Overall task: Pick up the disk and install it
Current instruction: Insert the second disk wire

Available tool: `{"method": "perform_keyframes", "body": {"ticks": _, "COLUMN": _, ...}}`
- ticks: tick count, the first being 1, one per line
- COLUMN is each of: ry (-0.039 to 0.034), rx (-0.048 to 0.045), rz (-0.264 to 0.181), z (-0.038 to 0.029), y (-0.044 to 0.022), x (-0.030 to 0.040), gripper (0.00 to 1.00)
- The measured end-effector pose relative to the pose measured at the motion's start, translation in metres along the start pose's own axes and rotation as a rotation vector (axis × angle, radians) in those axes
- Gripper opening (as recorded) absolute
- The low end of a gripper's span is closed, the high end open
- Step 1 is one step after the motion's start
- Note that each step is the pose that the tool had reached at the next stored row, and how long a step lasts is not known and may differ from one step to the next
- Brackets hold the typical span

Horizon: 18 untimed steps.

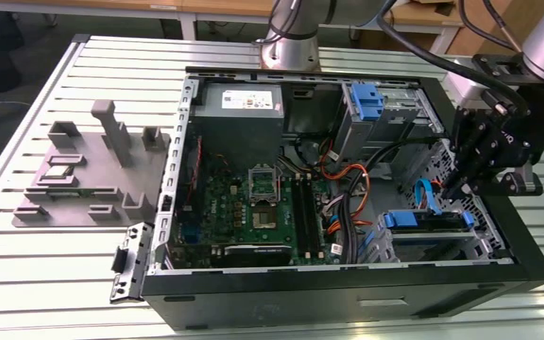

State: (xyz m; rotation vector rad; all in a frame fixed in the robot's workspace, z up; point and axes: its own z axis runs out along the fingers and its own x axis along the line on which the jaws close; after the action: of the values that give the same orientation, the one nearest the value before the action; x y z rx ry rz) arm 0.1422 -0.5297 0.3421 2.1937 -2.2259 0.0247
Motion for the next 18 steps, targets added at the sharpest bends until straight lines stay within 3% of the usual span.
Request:
{"method": "perform_keyframes", "body": {"ticks": 12, "ry": 0.0001, "rx": 0.0001, "rz": 0.000, "z": 0.0002, "y": 0.0008, "x": 0.0000, "gripper": 0.24}}
{"method": "perform_keyframes", "body": {"ticks": 14, "ry": 0.0001, "rx": 0.0001, "rz": 0.000, "z": 0.0002, "y": 0.0008, "x": 0.0000, "gripper": 0.16}}
{"method": "perform_keyframes", "body": {"ticks": 18, "ry": 0.0001, "rx": 0.0001, "rz": 0.000, "z": 0.0002, "y": 0.0009, "x": 0.0000, "gripper": 0.16}}
